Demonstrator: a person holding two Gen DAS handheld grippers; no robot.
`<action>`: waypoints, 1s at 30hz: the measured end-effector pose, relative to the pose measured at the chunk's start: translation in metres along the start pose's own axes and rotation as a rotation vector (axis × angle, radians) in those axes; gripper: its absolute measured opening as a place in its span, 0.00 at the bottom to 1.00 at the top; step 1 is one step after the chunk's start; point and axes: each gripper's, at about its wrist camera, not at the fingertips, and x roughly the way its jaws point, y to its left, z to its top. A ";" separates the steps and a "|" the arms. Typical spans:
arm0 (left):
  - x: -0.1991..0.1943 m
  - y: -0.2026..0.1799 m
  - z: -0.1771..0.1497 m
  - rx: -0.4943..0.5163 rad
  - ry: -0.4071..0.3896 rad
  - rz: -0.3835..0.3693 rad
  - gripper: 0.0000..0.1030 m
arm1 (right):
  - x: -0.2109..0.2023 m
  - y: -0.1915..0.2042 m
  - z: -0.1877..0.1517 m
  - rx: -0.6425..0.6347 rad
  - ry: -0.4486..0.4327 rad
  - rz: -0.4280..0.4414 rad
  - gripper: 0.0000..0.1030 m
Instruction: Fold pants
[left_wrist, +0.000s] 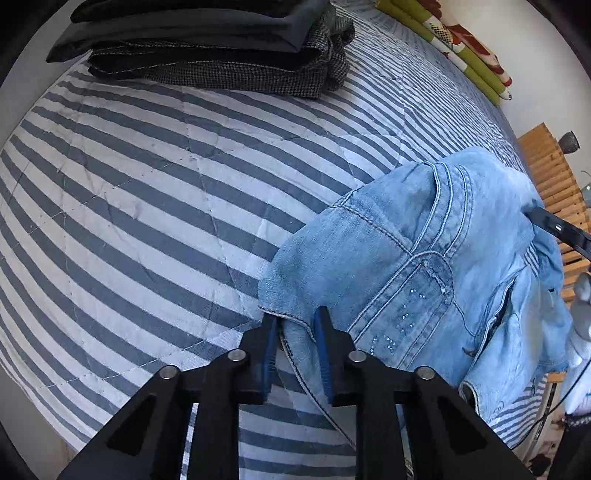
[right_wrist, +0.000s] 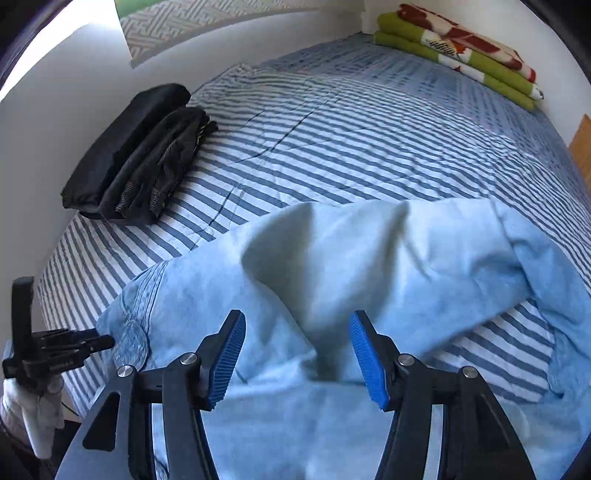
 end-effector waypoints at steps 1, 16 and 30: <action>-0.001 -0.001 0.000 0.003 -0.006 -0.002 0.13 | 0.017 0.007 0.006 0.005 0.030 -0.012 0.53; -0.164 -0.022 0.055 0.098 -0.381 -0.082 0.09 | -0.094 0.006 0.042 0.080 -0.319 0.147 0.01; -0.107 -0.030 -0.002 0.188 -0.067 -0.059 0.42 | -0.062 -0.011 -0.075 -0.057 -0.049 0.173 0.28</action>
